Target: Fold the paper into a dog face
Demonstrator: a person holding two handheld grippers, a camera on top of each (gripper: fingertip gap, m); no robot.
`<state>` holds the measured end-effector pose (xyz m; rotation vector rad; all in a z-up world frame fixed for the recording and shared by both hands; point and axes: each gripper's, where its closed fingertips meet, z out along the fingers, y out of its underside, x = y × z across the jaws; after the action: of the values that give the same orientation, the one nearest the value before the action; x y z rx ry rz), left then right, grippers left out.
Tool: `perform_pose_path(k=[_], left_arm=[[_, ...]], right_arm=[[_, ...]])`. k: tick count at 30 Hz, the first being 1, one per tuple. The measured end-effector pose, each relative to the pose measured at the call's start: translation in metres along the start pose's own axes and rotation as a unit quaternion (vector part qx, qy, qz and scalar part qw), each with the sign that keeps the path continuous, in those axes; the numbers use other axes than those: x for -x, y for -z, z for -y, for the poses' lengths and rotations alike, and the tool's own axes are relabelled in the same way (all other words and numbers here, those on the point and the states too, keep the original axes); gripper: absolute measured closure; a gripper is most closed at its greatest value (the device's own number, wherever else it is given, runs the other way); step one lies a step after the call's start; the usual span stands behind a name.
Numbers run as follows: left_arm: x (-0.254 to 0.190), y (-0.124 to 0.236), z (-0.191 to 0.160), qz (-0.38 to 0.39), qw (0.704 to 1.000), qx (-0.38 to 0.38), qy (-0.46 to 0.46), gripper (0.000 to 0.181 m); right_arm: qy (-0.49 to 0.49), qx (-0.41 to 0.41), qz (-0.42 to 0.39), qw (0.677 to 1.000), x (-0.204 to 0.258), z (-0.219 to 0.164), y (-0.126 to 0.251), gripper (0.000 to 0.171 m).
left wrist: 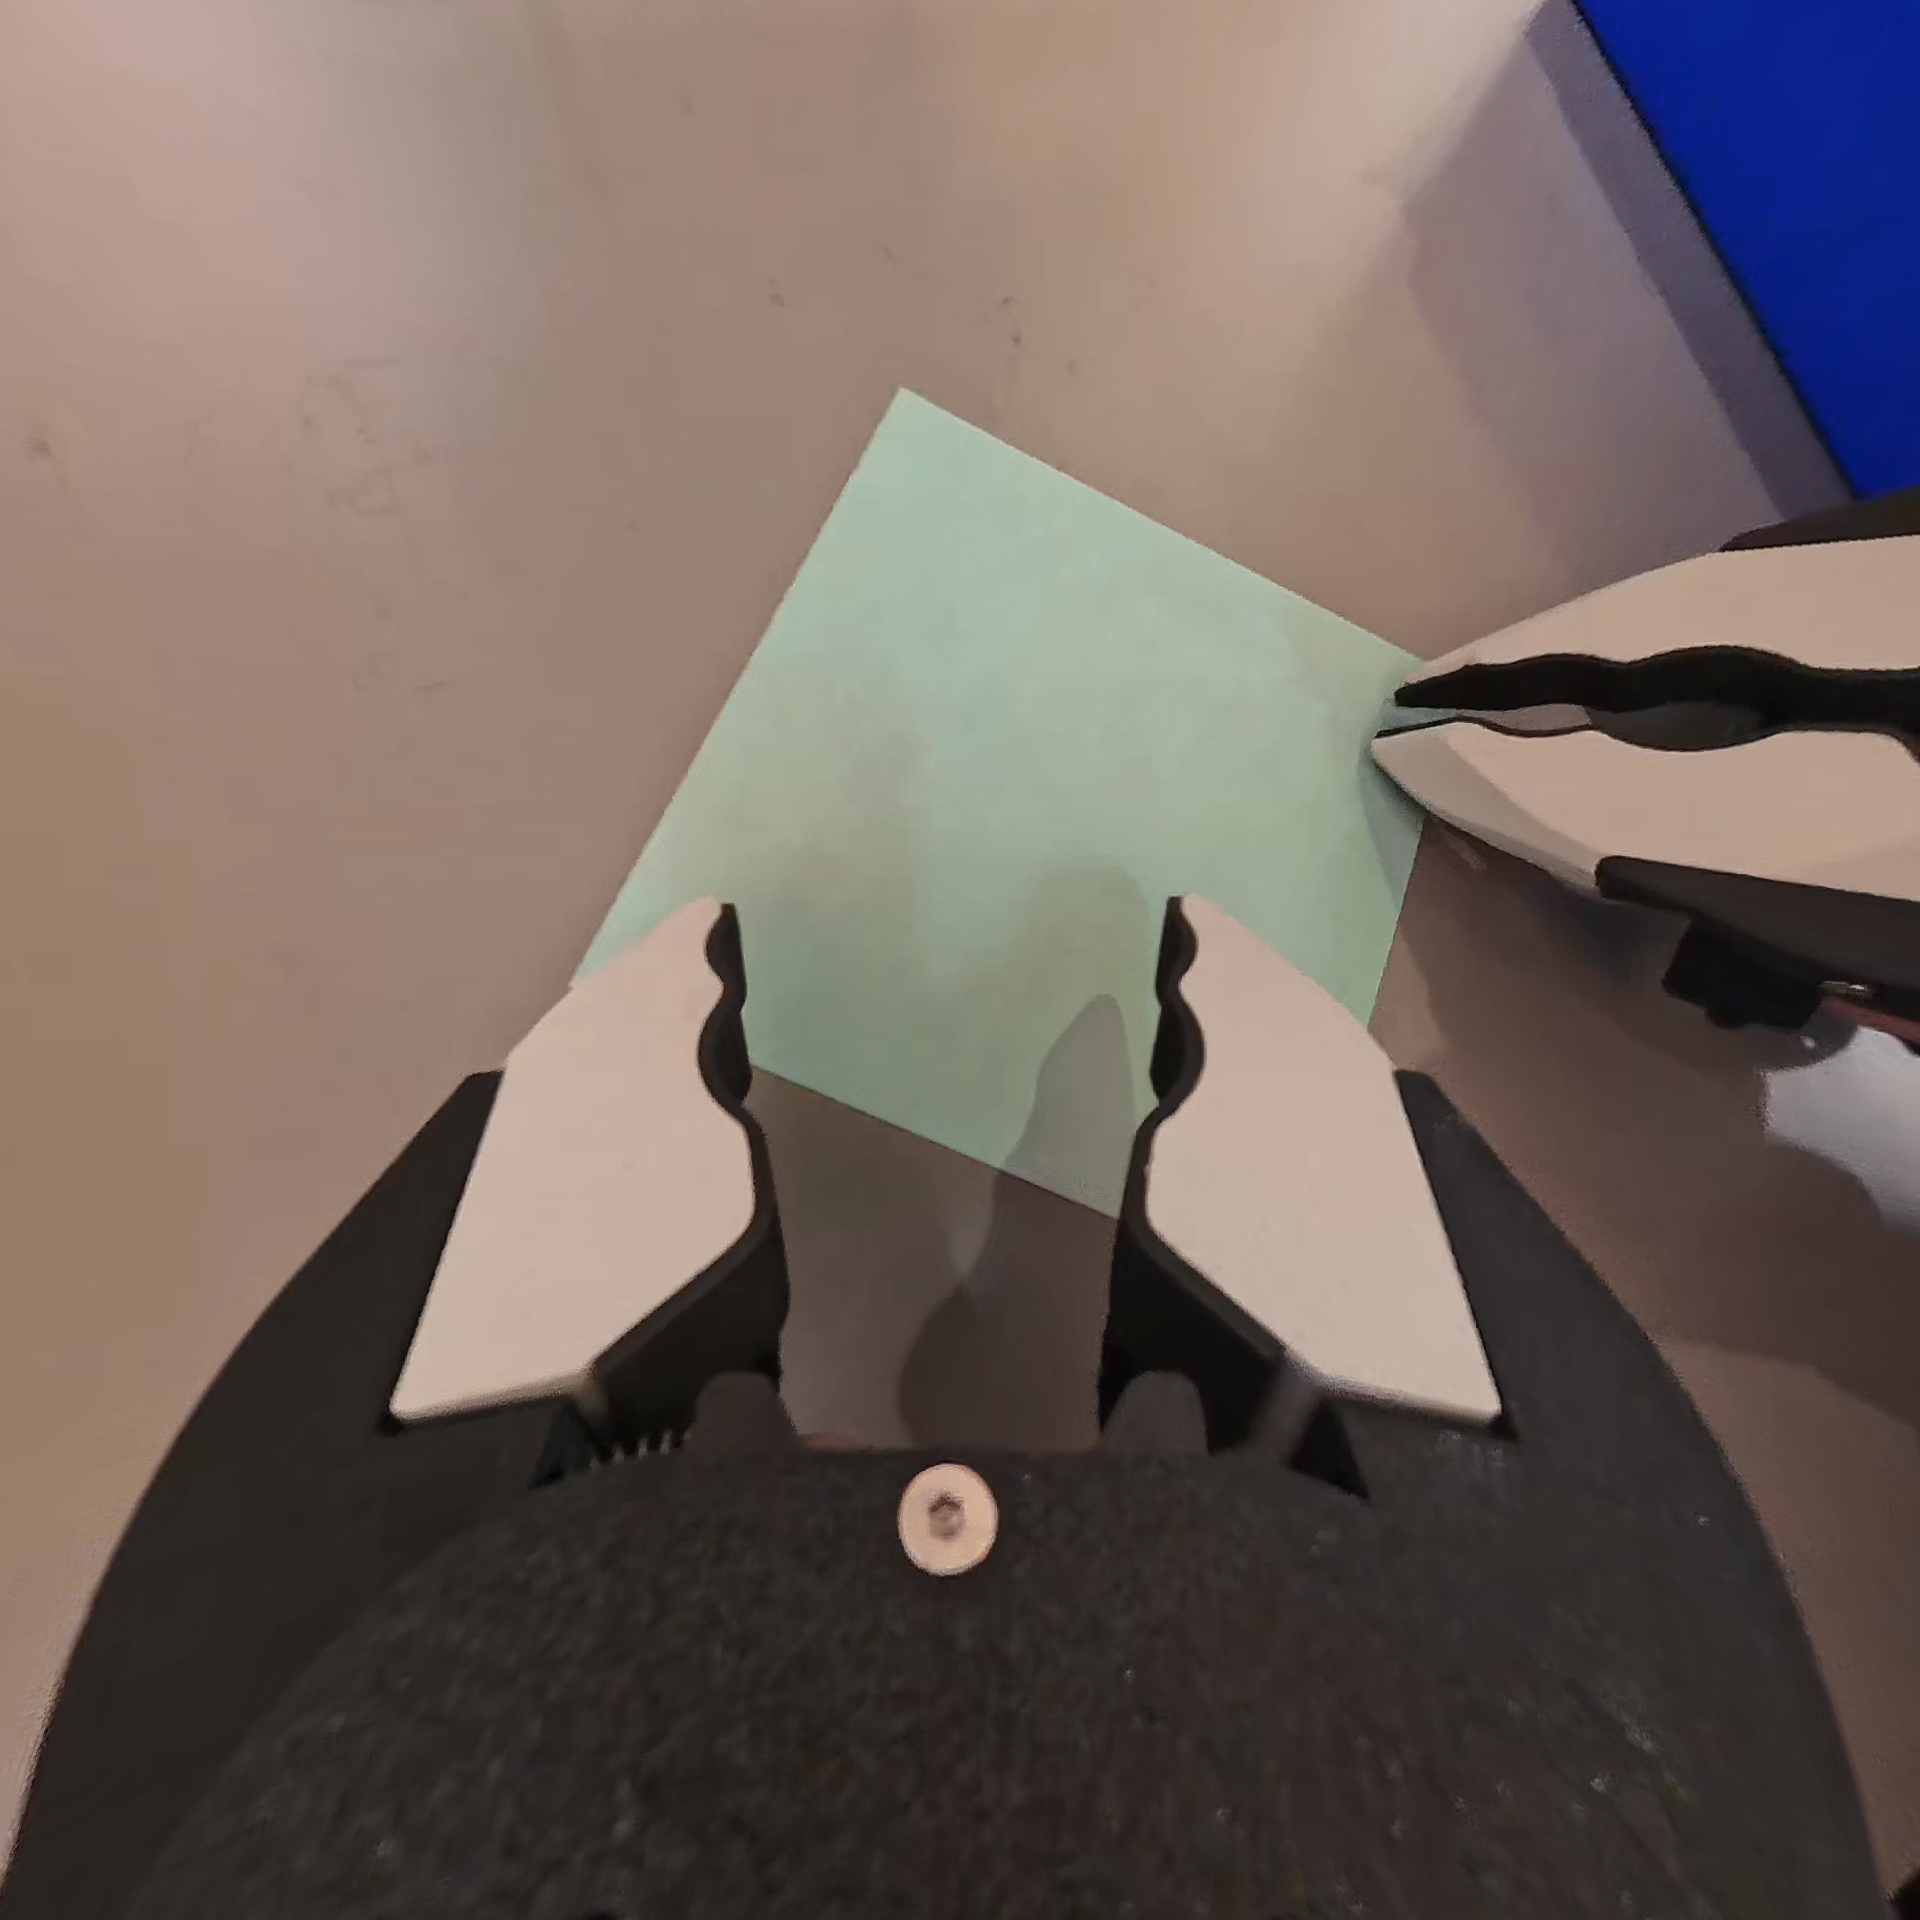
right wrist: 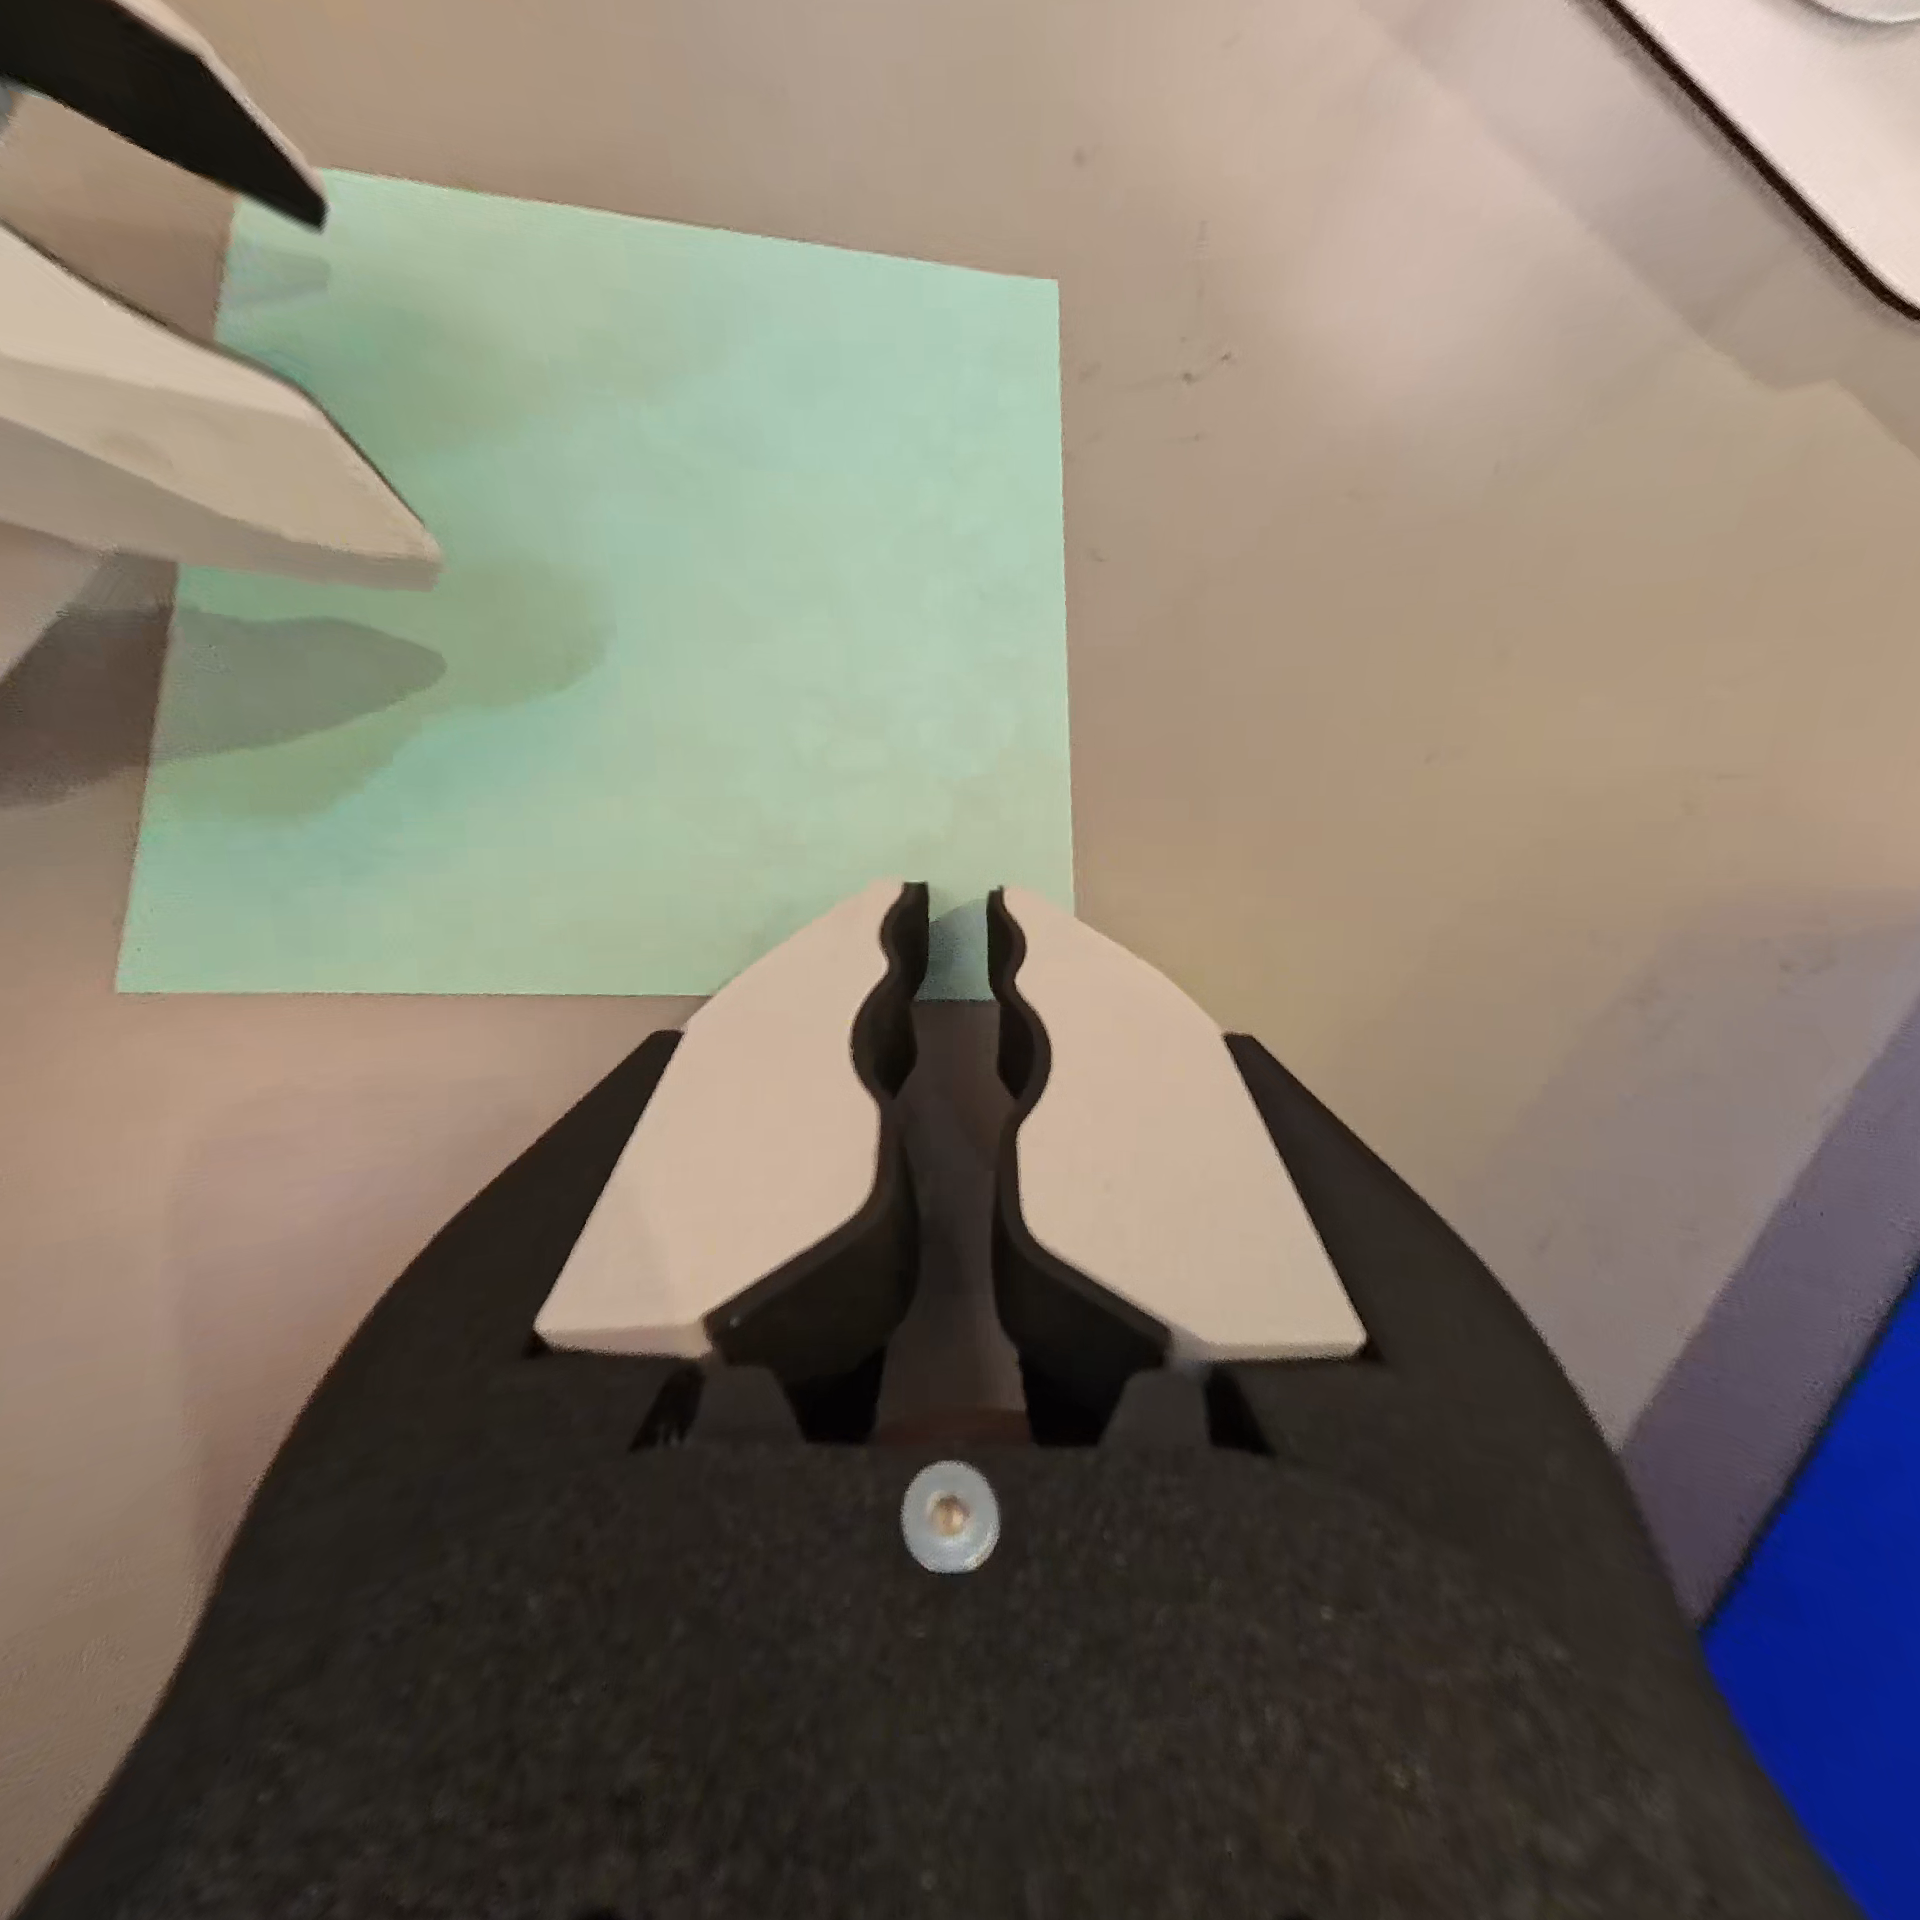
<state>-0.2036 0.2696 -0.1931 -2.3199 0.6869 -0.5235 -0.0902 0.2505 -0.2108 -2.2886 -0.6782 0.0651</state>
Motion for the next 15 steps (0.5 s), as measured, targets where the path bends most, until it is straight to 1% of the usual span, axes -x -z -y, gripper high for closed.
perform_pose_path(k=[4, 7, 10, 15], left_arm=[[0.002, -0.009, -0.008, 0.025, 0.999, 0.019, -0.001, 0.104], [0.004, -0.010, -0.008, 0.042, 0.999, 0.020, -0.006, 0.109], [0.005, -0.011, -0.007, 0.048, 0.999, 0.021, -0.008, 0.109], [0.011, -0.015, -0.004, 0.066, 0.997, 0.018, -0.030, 0.118]], right_arm=[[-0.032, -0.003, 0.022, 0.999, 0.002, -0.001, 0.000, 0.166], [-0.028, -0.001, 0.020, 0.999, 0.003, -0.002, 0.000, 0.166], [-0.036, -0.004, 0.027, 0.999, 0.005, -0.002, 0.001, 0.165], [-0.048, -0.006, 0.045, 0.998, 0.007, -0.002, 0.002, 0.162]])
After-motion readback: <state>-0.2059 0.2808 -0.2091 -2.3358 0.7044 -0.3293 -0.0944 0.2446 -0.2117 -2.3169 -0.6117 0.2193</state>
